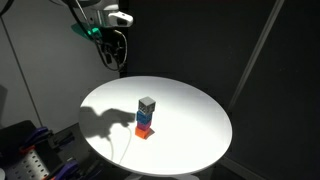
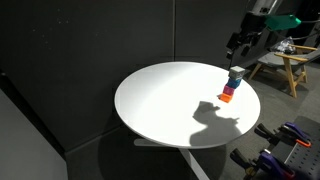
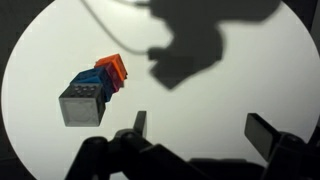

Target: Put the grey building block on the table

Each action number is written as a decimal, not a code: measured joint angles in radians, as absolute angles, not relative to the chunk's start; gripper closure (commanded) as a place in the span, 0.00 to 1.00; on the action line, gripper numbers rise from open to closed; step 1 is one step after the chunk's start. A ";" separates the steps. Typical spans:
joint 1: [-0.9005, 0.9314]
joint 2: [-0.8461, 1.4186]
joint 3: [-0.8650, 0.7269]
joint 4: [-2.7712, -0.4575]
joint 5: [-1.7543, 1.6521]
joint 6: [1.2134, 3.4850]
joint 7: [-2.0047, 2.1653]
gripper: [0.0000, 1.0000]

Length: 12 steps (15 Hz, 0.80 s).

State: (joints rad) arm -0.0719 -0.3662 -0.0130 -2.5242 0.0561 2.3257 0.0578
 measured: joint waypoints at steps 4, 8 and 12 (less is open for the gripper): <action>-0.099 -0.373 -0.044 -2.504 0.041 2.330 0.058 0.00; -0.109 -0.373 -0.095 -2.481 0.042 2.330 0.051 0.00; -0.109 -0.362 -0.149 -2.458 0.056 2.327 0.017 0.00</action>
State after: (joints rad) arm -0.1091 -0.3616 -0.1489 -2.4578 0.0558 2.3273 0.0170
